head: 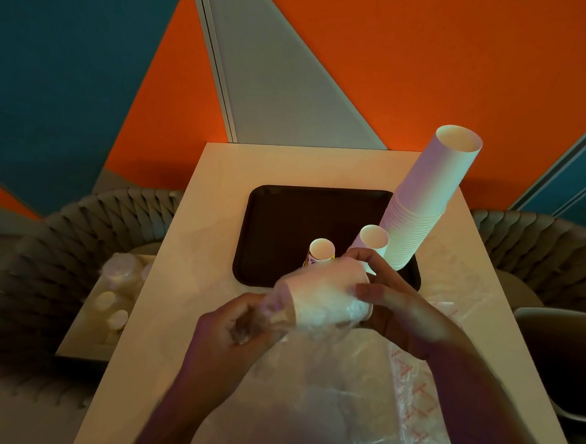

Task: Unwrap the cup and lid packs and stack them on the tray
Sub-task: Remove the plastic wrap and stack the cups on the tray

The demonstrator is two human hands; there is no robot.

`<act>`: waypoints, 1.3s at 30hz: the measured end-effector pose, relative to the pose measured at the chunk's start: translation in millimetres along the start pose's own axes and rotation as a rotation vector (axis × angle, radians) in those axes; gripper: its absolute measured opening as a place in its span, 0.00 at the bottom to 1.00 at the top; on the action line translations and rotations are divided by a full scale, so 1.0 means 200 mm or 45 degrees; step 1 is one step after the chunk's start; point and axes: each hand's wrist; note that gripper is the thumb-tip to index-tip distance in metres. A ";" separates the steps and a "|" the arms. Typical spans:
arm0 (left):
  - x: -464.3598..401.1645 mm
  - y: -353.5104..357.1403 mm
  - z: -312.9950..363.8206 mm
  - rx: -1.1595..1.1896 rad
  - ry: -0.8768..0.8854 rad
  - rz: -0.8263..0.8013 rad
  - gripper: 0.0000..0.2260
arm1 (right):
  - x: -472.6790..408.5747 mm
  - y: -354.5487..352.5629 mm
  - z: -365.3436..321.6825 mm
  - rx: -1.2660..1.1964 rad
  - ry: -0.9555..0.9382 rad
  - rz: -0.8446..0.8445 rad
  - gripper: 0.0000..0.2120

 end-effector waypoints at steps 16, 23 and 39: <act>0.00 0.00 0.03 0.380 -0.044 0.063 0.17 | 0.04 0.04 0.03 0.711 -0.074 0.128 0.37; 0.01 0.03 0.05 0.438 -0.097 0.020 0.13 | -0.01 0.07 0.07 1.256 -0.466 0.170 0.37; 0.00 -0.03 0.04 0.602 -0.248 0.292 0.17 | -0.06 -0.17 0.01 1.251 -0.489 0.726 0.36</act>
Point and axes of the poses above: each hand's wrist, its own x-axis away from the middle knuckle, its own y-axis out of the palm, z = x × y, and after that the axes turned 3 degrees about -x, right-handed
